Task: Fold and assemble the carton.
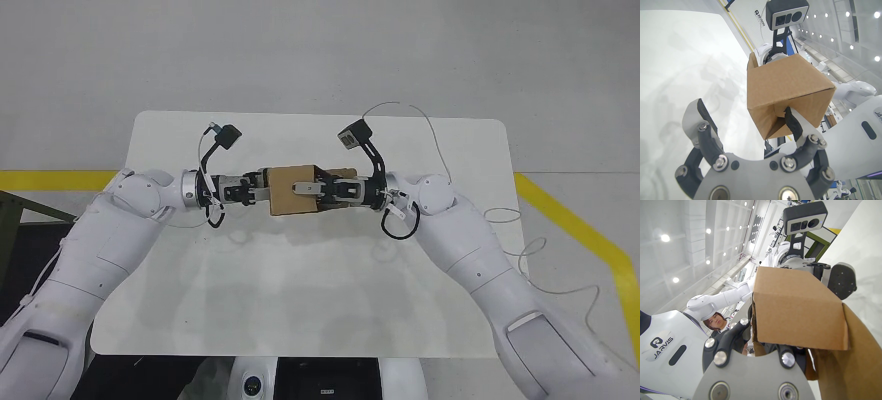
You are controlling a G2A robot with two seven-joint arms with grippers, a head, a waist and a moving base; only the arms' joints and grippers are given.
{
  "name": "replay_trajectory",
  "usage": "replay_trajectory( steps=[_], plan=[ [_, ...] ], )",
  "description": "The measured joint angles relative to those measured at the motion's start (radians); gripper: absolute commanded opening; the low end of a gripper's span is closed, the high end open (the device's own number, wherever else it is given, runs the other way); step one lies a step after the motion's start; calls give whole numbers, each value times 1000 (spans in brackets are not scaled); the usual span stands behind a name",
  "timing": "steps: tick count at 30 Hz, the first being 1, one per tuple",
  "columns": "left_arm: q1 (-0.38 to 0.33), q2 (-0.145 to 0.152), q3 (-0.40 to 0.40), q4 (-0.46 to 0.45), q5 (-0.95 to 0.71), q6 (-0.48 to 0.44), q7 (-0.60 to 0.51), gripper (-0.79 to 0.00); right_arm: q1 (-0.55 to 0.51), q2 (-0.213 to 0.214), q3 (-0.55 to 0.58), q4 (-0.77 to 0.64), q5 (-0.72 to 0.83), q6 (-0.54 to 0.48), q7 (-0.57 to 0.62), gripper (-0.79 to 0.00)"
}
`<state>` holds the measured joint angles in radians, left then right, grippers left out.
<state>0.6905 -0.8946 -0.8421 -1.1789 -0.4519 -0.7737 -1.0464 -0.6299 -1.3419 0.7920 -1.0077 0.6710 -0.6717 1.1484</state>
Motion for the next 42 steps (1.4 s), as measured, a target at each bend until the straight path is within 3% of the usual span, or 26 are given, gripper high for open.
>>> replay_trajectory(
  steps=[16,28,42],
  plan=[
    [-2,5,-8,16,40,-14,14,0,0,6,10,11,-11,-2,-2,-785],
    [2,-1,2,33,-14,-27,27,0,-59,15,52,-86,-32,34,-29,-785],
    [3,1,15,17,-94,4,-4,0,-70,7,71,-101,-13,35,-12,-785]
  ],
)
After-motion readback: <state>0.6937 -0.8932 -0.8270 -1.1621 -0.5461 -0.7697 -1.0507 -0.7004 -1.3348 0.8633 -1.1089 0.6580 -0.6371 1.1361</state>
